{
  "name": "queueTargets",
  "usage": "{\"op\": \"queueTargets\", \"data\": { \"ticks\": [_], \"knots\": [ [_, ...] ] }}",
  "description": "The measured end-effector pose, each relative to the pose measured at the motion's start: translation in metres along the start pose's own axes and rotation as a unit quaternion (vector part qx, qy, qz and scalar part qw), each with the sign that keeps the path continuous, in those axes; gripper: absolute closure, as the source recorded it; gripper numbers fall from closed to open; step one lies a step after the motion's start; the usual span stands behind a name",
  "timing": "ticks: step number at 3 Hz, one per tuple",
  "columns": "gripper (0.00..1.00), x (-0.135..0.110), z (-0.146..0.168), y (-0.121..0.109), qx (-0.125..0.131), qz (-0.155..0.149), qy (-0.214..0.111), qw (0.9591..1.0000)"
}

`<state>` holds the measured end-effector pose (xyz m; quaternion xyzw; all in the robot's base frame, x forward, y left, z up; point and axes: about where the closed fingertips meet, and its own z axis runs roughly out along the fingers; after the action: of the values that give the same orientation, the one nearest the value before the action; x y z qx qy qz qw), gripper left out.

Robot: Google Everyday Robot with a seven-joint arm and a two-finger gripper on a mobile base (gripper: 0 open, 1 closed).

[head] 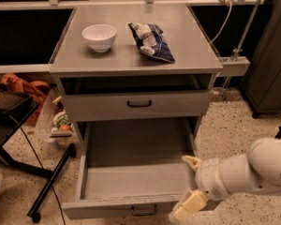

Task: Close middle drawer

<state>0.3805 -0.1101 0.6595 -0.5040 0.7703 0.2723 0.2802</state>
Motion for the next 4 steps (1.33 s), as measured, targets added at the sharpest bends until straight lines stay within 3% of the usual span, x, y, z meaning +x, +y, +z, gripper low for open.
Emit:
{"op": "queueTargets", "data": {
  "ticks": [1, 2, 3, 4],
  "knots": [
    [0.0, 0.036, 0.058, -0.011, -0.012, 0.043, -0.032, 0.9985],
    [0.0, 0.036, 0.058, -0.011, -0.012, 0.043, -0.032, 0.9985],
    [0.0, 0.059, 0.064, -0.025, -0.008, 0.056, -0.035, 0.9978],
    [0.19, 0.11, 0.073, -0.033, 0.002, 0.096, -0.045, 0.9944]
  ]
}}
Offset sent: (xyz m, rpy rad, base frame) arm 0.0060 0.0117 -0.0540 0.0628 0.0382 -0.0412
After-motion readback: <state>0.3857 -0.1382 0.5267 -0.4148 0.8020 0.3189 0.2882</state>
